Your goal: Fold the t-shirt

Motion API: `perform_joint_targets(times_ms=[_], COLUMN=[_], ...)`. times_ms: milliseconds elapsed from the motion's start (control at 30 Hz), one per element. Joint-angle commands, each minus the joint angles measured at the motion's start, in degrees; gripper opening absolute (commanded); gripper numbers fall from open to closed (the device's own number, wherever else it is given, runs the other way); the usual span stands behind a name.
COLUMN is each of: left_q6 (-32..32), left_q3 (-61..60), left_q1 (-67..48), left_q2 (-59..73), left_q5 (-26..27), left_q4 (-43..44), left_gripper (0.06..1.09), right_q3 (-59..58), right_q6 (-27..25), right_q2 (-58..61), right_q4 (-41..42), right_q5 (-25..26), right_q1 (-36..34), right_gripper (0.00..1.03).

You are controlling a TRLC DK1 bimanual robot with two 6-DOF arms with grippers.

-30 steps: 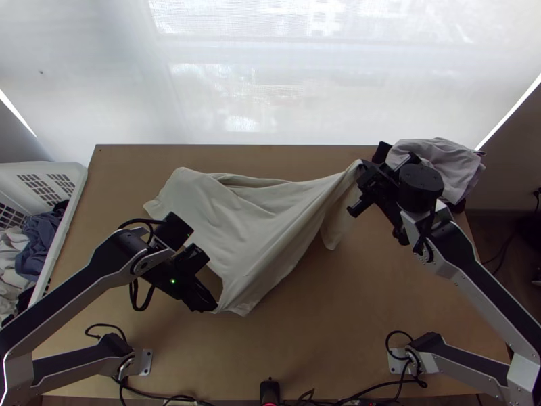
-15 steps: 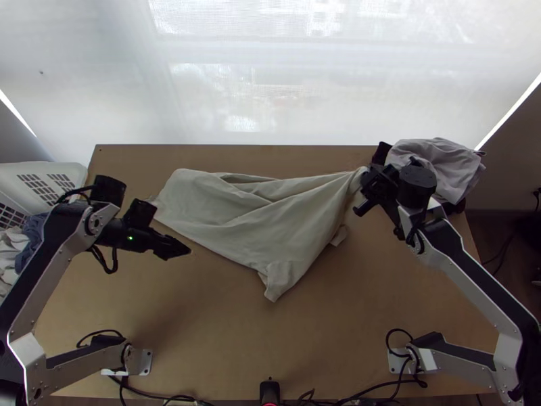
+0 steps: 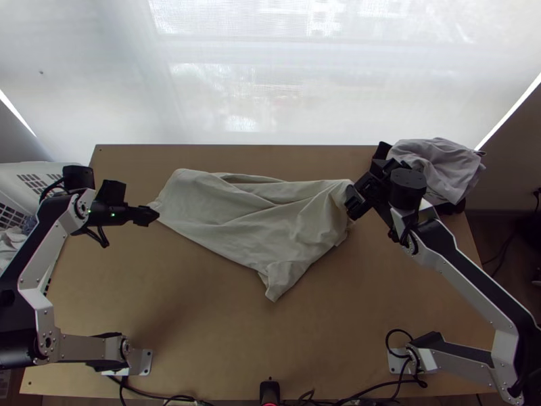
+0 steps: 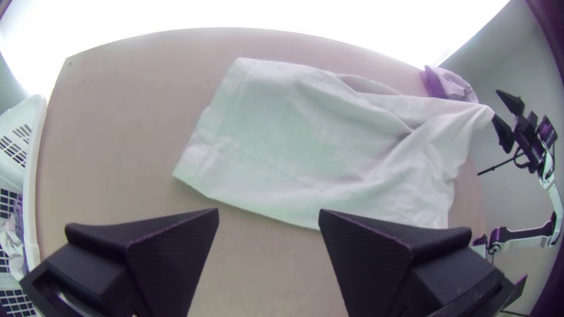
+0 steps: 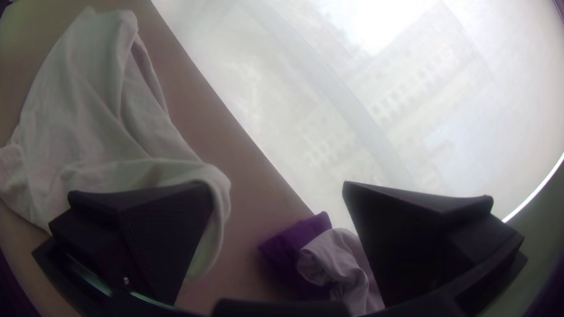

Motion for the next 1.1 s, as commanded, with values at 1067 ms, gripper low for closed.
perform_joint_targets(times_ms=[1067], left_q6=[-4.1], left_q3=[8.9], left_q1=[-8.5], left_q2=[26.0], left_q5=[-14.4], left_q4=[20.5], left_gripper=[0.74], right_q3=[11.1], right_q6=[13.8], right_q2=[-4.7], right_q4=[-22.2], right_q5=[1.2], right_q1=[2.7], right_gripper=[0.98])
